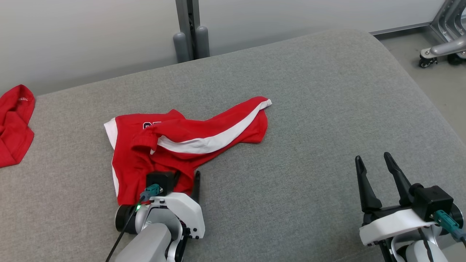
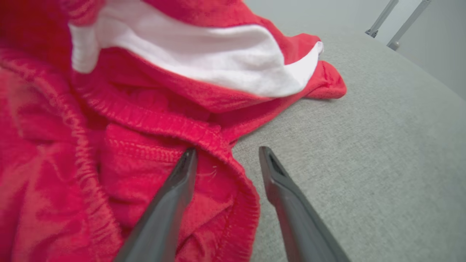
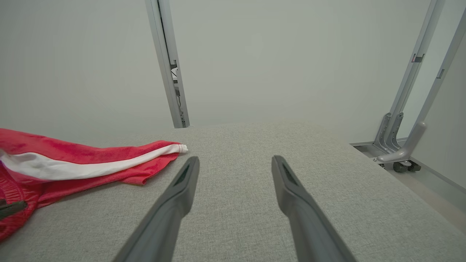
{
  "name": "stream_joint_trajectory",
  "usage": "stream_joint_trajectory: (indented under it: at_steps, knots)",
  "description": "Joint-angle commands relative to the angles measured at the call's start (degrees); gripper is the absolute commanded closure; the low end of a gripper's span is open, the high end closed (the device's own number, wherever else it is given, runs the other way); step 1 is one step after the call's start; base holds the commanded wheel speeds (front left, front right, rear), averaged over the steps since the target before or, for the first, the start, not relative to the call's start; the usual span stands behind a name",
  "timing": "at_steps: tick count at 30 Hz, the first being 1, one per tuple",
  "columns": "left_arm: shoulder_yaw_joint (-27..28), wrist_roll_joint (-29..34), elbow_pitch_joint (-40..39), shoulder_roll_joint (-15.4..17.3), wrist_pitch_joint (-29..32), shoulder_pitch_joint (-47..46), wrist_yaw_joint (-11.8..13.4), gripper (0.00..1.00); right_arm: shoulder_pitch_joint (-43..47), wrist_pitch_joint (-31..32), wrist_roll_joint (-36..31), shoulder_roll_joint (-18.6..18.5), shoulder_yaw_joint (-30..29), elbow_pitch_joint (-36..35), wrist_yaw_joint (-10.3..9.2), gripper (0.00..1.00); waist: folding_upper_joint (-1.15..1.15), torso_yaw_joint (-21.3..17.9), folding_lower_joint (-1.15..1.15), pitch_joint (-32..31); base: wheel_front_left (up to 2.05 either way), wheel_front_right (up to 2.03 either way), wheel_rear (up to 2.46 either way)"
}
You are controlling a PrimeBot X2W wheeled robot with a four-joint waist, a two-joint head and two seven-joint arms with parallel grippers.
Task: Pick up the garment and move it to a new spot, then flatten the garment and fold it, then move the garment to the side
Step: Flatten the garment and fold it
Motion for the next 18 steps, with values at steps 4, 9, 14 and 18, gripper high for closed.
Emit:
stream_joint_trajectory:
  at_steps: [4, 9, 14, 18]
  knots:
    - [-1.29, -2.24, 2.25, 0.30, -0.47, -1.30, 0.44, 1.00, -0.61, -0.09, 0.13, -0.26, -0.15, -0.04, 0.01, 0.00, 0.00, 0.29, 0.00, -0.31, 0.00, 0.00, 0.00]
    - [-2.78, -3.84, 2.46, 0.27, -1.33, -2.12, -0.67, 1.00, -0.41, -0.09, 0.32, -0.27, -0.28, 0.13, 0.01, 0.00, 0.00, 1.14, 0.00, -1.10, 0.00, 0.00, 0.00]
    - [-1.91, -0.09, -3.71, 0.43, -1.61, -1.07, -1.67, 1.00, 1.58, -0.09, -0.45, -0.26, -2.33, 0.02, 0.01, 0.00, 0.00, 3.61, 0.00, -2.85, 0.00, 0.00, 0.00]
    - [-0.52, 3.09, -9.83, 1.84, -1.51, 1.98, -2.34, 1.00, 2.70, -0.09, -0.69, -0.25, -3.35, -0.03, 0.01, 0.00, 0.00, 5.63, 0.00, -4.22, 0.00, 0.00, 0.00]
